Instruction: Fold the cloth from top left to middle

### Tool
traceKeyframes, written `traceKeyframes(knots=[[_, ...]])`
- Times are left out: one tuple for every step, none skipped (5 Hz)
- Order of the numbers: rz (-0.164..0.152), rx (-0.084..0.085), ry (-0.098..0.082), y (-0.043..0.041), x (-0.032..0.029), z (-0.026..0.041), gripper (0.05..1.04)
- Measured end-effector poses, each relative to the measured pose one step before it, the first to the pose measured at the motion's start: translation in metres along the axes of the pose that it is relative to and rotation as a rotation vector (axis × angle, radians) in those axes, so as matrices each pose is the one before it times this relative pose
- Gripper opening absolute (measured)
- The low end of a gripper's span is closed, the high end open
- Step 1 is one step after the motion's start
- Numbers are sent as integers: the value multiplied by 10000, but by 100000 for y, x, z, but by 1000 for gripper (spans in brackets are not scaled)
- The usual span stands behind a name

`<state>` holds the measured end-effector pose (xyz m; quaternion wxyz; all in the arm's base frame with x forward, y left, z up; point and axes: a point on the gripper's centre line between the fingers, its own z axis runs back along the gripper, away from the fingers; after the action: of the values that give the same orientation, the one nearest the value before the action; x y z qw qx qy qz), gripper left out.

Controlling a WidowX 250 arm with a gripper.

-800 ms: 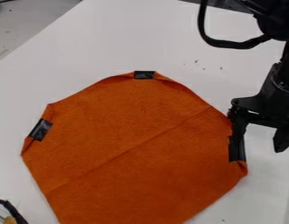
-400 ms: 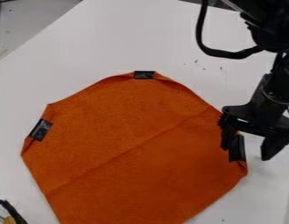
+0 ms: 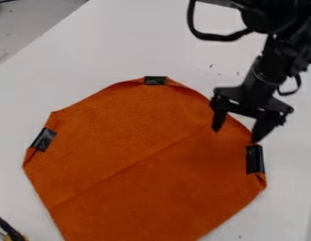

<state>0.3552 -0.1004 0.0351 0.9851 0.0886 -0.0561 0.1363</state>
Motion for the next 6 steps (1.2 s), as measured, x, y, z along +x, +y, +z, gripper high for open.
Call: traceKeyframes(knots=[[206, 23, -297, 3799, 3177, -121, 1000], [-320, -98, -294, 2992, 3439, -2, 1000], [-172, 30, 38, 2146, 2474, -1328, 1000], [-308, 20, 174, 441, 1429, -822, 1000], [-113, 43, 72, 953, 952, -738, 1000], [-131, 95, 304, 1204, -248, -883, 1000]])
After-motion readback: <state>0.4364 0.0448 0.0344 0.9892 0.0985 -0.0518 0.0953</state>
